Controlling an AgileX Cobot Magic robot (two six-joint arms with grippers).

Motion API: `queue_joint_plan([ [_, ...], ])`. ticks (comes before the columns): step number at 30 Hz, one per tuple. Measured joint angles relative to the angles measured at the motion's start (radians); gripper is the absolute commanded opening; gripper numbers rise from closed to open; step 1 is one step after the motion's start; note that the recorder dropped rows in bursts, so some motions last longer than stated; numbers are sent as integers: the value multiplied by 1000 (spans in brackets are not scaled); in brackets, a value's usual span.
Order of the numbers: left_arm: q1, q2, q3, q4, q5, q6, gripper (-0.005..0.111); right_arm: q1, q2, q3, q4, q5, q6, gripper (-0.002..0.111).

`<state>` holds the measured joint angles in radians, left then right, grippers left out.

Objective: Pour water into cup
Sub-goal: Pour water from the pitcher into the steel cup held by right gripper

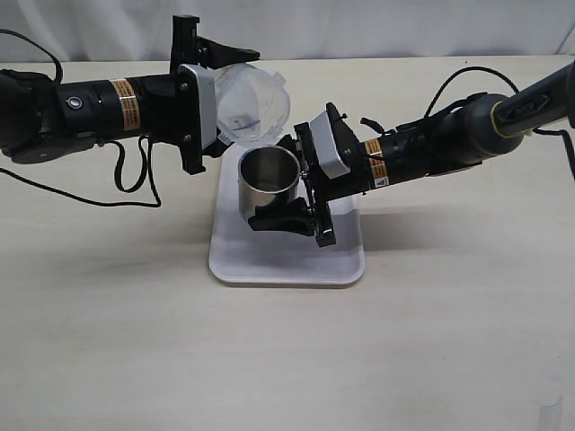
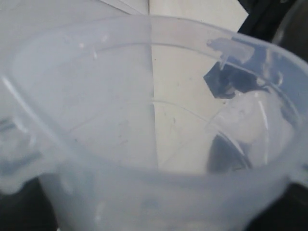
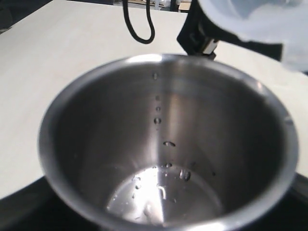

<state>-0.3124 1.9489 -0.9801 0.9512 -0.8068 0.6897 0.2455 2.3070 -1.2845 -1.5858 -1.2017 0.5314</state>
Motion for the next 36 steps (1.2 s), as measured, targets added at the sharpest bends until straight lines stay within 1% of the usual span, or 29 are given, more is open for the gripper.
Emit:
queue_joint_plan([
  [2,0,0,0,-7,-2,7,0,1,0,0,0,0,0,4],
  [8,0,0,0,-8,-2,14,0,62,0,0,0,0,0,4],
  [17,0,0,0,-8,-2,14,0,27,0,0,59,0,0,4],
  [21,0,0,0,-8,-2,14,0,27,0,0,67,0,0,4],
  [36,0,0,0,-24,-2,108,0,27,0,0,67,0,0,4],
])
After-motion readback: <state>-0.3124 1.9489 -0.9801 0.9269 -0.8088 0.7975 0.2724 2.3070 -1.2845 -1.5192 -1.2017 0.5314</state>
